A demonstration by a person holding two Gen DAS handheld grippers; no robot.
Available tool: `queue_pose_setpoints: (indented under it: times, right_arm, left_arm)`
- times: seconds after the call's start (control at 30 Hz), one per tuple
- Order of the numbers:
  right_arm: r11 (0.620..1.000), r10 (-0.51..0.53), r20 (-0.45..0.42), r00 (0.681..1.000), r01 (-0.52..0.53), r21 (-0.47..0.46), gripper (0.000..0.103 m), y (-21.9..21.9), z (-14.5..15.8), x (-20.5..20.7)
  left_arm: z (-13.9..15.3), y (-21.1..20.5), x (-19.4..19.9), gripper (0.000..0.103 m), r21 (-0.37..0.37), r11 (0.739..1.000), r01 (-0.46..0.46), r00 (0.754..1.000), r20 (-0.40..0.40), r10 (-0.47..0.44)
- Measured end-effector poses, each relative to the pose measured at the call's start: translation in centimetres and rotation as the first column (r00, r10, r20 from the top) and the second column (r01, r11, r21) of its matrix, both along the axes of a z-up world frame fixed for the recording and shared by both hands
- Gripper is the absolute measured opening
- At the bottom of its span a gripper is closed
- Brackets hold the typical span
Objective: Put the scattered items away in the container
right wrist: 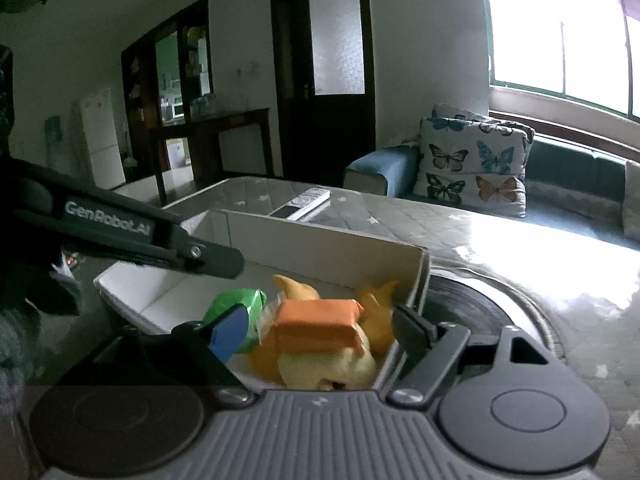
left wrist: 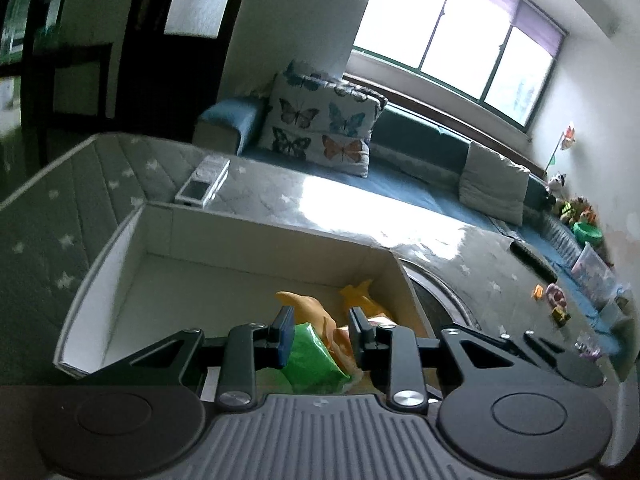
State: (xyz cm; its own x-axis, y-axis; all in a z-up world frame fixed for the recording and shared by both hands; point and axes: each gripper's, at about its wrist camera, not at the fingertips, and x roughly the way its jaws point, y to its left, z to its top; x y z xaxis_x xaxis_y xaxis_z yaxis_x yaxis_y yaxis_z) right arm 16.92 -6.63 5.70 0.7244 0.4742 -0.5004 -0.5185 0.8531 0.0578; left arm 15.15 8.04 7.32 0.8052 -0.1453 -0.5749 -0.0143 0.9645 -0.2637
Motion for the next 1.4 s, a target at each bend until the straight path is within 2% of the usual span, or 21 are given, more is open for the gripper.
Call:
queue_pose_setpoints:
  times: [0.1,0.33,0.37,0.4,0.6,0.83,1.4]
  right_arm:
    - [1.000,-0.008,0.002,1.000,0.008,-0.016,0.086,-0.7,0.1,-0.9]
    - [1.000,-0.029,0.005,1.000,0.029,0.000,0.095,-2.2,0.4,-2.7]
    - [0.999,-0.033,0.010,0.999,0.033,0.002,0.102,-2.4,0.4,-2.9]
    - [0.999,-0.038,0.017,0.999,0.038,0.004,0.103,-2.6,0.4,-3.2]
    - [0.997,-0.067,0.014,0.998,0.067,0.024,0.103,-3.3,0.2,-4.6]
    - [0.994,-0.112,0.014,0.994,0.111,0.018,0.103,-3.6,-0.7,-6.1]
    - [0.989,-0.142,-0.032,0.989,0.143,0.023,0.103,-3.2,-2.3,-8.3]
  left_arm:
    - [0.3,-0.9,-1.2,0.033,0.033,0.999,0.022,0.999,0.024,-0.023]
    - [0.0,-2.9,-3.4,0.035,0.094,0.995,0.044,0.999,0.017,-0.046]
    - [0.0,-3.1,-3.7,0.035,0.108,0.993,0.043,0.999,0.018,-0.045]
    - [-0.1,-3.3,-3.9,0.035,0.118,0.992,0.043,0.999,0.018,-0.046]
    - [-1.0,-3.7,-5.6,0.035,0.150,0.988,0.039,0.999,0.022,-0.043]
    - [-2.5,-3.9,-7.2,0.035,0.208,0.978,-0.026,1.000,0.021,0.022]
    - [-4.5,-3.7,-9.3,0.035,0.269,0.957,-0.111,0.994,0.036,0.105]
